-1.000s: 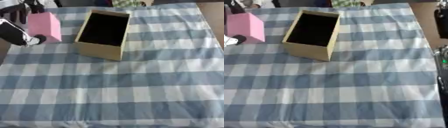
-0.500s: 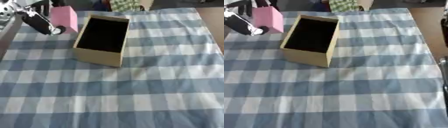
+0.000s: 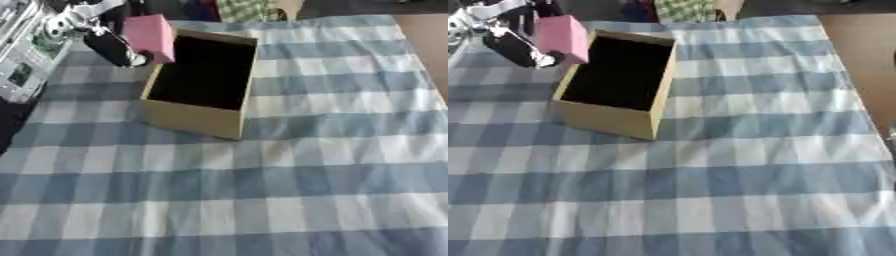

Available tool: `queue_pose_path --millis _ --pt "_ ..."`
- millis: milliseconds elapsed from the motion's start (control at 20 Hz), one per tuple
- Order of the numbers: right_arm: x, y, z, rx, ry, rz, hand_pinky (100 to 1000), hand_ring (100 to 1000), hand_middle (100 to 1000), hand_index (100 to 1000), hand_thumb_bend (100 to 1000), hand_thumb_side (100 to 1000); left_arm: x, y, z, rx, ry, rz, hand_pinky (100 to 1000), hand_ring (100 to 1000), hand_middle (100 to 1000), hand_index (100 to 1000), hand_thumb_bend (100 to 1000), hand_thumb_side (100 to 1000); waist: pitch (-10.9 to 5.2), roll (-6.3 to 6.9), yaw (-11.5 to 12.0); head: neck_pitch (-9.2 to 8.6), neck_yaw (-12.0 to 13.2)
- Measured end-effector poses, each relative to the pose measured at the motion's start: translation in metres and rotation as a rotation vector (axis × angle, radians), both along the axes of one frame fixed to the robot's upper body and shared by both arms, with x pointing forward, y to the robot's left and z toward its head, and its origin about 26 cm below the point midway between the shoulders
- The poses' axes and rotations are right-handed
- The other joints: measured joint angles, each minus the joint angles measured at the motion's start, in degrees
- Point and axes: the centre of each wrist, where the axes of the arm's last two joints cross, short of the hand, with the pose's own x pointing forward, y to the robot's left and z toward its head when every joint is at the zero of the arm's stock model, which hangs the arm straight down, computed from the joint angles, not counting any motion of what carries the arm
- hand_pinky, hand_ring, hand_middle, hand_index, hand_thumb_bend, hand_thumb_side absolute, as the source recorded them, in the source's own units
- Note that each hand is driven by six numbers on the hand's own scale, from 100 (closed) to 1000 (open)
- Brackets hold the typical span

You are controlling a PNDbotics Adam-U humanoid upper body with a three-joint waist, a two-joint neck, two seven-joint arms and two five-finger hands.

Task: Pick up objects on the table and place them in the box.

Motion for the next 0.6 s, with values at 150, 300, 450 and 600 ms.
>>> queue_pose_path --millis 150,300,450,600 --pt "0.001 0.003 0.001 0.004 -0.006 0.013 855 663 656 740 100 900 0.002 -0.008 0.003 0.0 -0.019 -0.015 396 454 527 702 100 147 0.55 0.17 -0.7 -0.45 0.6" --pt "0.001 0.003 0.002 0.006 -0.009 0.019 855 663 655 740 100 900 0.004 -0.014 0.005 -0.012 -0.026 -0.03 396 455 529 704 100 148 0.91 0.49 -1.1 -0.74 0.9" --pt "0.001 0.004 0.003 0.005 -0.012 0.022 856 662 654 740 100 899 0.004 -0.019 0.006 -0.017 -0.03 -0.046 400 458 533 707 100 148 1.12 0.81 -1.4 -0.74 1.2" --pt "0.002 0.004 0.004 0.005 -0.013 0.025 856 662 654 740 100 899 0.004 -0.022 0.007 -0.016 -0.028 -0.057 410 464 541 710 100 150 1.33 0.97 -1.6 -0.75 1.3"
